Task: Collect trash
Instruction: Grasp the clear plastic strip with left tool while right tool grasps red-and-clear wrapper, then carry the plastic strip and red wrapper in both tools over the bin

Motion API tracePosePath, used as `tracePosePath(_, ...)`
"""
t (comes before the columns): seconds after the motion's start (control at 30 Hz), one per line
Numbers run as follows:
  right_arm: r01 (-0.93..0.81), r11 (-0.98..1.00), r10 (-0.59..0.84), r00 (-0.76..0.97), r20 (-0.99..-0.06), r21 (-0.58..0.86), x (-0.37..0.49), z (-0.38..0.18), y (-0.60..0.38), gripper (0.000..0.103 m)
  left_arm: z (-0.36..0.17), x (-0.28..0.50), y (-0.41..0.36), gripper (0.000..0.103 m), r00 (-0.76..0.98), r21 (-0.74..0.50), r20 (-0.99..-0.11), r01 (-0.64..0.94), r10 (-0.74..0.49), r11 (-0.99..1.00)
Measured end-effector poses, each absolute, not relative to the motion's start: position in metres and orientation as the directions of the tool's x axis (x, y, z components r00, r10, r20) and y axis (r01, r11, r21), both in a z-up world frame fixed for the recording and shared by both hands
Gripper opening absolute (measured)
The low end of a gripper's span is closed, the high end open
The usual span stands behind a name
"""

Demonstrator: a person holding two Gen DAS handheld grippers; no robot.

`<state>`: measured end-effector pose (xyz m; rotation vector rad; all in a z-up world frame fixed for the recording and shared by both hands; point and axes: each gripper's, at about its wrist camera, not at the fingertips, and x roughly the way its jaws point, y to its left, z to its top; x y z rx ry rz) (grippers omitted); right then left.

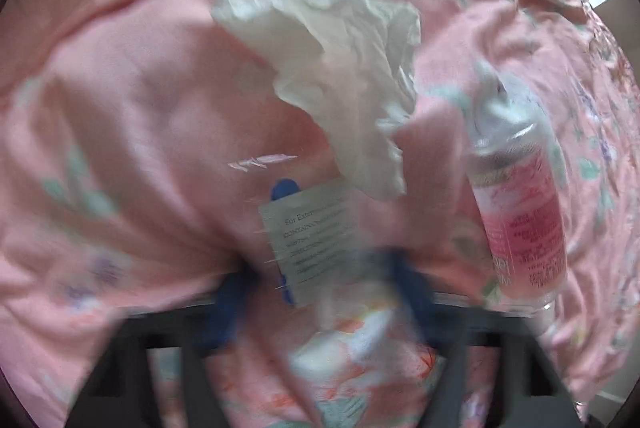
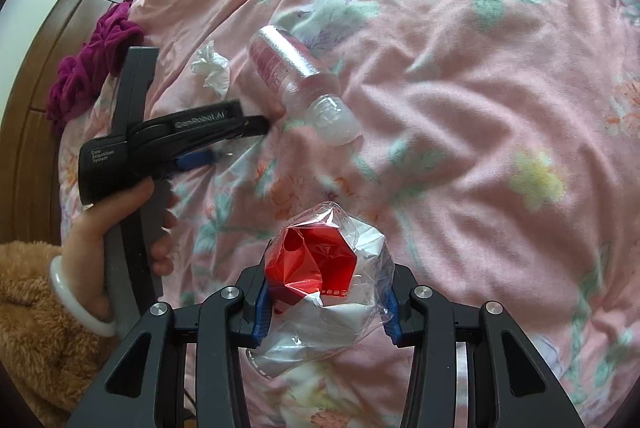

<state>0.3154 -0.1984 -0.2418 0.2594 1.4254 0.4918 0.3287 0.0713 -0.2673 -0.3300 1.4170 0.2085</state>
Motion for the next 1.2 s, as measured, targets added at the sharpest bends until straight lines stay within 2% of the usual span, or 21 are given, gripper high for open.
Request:
tracePosePath(0.03,-0.169,0.873,0.473,0.069,-0.878,0.457,0.315,-0.241,-0.199,0.043,-0.264,0.328,0.072,0.004,0.158,-0.111,-0.986,-0.336,-0.06,0.935)
tracePosePath(0.37,-0.168,0.86,0.496,0.053,-0.867,0.481,0.306,-0.241,-0.199,0.043,-0.234,0.285,0.097,0.003,0.293,-0.27,-0.941,-0.346,-0.17,0.898)
tracePosePath(0.67,-0.207,0.848,0.506,0.041,-0.861,0.488,0.293,-0.234,-0.181,0.043,-0.214,0.259,0.098,0.003,0.354,-0.343,-0.909,-0.336,-0.22,0.877)
tracePosePath(0.97,-0.312,0.835,0.492,0.051,-0.869,0.454,0.27,-0.208,-0.157,0.043,-0.199,0.19,0.111,0.003,0.346,-0.291,-0.925,-0.385,-0.155,0.876)
tracePosePath(1.2,-0.41,0.814,0.471,0.048,-0.881,0.413,0.235,-0.187,-0.128,0.043,-0.196,0.112,0.14,0.003,0.324,-0.249,-0.942,-0.491,-0.091,0.835)
